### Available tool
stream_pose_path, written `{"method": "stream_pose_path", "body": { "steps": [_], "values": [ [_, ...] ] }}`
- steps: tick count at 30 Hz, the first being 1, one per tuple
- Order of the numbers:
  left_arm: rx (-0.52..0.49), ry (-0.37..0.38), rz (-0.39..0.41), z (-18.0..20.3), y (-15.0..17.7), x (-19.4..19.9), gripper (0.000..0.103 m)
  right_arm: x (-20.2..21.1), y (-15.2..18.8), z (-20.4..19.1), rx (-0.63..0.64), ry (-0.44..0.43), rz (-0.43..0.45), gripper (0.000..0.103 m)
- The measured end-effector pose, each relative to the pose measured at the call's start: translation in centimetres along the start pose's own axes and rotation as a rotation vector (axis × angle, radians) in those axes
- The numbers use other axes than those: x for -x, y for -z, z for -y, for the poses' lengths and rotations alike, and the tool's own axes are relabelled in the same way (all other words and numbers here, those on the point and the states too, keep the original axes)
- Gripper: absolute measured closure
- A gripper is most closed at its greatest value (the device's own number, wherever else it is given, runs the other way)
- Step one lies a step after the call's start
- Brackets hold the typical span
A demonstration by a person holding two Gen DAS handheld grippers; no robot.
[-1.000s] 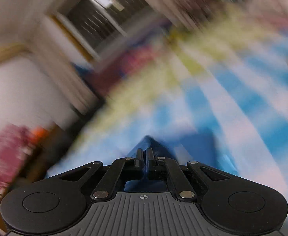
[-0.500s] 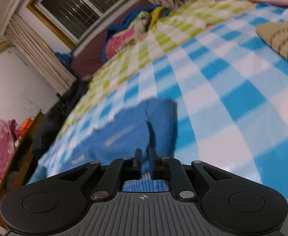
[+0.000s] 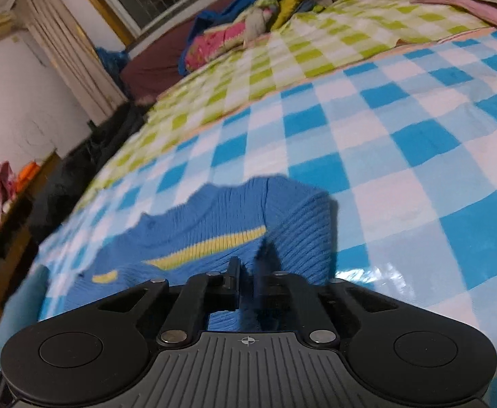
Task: Fold small clothes
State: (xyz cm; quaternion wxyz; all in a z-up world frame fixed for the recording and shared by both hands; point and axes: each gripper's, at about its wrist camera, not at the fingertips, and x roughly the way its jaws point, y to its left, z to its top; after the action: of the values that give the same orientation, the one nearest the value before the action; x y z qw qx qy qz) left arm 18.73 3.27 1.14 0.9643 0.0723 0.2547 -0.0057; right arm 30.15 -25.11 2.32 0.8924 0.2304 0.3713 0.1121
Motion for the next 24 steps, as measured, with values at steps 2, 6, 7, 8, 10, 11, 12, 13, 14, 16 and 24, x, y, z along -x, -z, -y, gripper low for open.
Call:
{"method": "stream_pose_path", "body": {
  "steps": [2, 6, 7, 8, 10, 11, 12, 13, 14, 16, 24],
  "values": [
    [0.016, -0.015, 0.004, -0.6, -0.2, -0.4, 0.004, 0.7, -0.1, 0.5, 0.001, 0.046, 0.029, 0.1],
    [0.046, -0.056, -0.002, -1.7, -0.7, -1.5, 0.004, 0.2, 0.5, 1.4, -0.006, 0.096, -0.008, 0.101],
    [0.049, -0.068, -0.006, -2.0, -0.8, -1.8, 0.004, 0.5, 0.7, 1.3, 0.002, 0.101, 0.001, 0.101],
    [0.051, -0.082, -0.01, -2.3, -0.9, -2.1, 0.004, 0.7, 0.7, 1.1, 0.004, 0.103, 0.01, 0.1],
    [0.054, -0.101, -0.018, -2.9, -1.0, -2.6, 0.004, 1.3, 0.7, 0.4, 0.018, 0.097, 0.032, 0.093],
    [0.056, -0.107, -0.019, -3.1, -1.0, -2.8, 0.004, 1.6, 0.7, -0.2, 0.039, 0.094, 0.046, 0.093],
    [0.059, -0.114, -0.017, -3.3, -1.2, -3.0, 0.004, 1.7, 0.7, -0.7, 0.058, 0.092, 0.055, 0.093],
    [0.059, -0.119, -0.012, -3.4, -1.4, -3.2, 0.004, 1.7, 0.7, -1.3, 0.079, 0.081, 0.063, 0.093],
    [0.059, -0.124, -0.008, -3.5, -1.5, -3.4, 0.004, 1.7, 0.7, -1.9, 0.1, 0.064, 0.067, 0.093],
    [0.065, -0.127, -0.005, -3.5, -1.9, -3.9, 0.004, 1.1, 0.9, -2.9, 0.131, 0.028, 0.05, 0.093],
    [0.052, -0.137, -0.095, -4.2, -0.7, -6.6, 0.004, -0.7, 1.9, -2.5, 0.178, 0.115, 0.004, 0.101]
  ]
}}
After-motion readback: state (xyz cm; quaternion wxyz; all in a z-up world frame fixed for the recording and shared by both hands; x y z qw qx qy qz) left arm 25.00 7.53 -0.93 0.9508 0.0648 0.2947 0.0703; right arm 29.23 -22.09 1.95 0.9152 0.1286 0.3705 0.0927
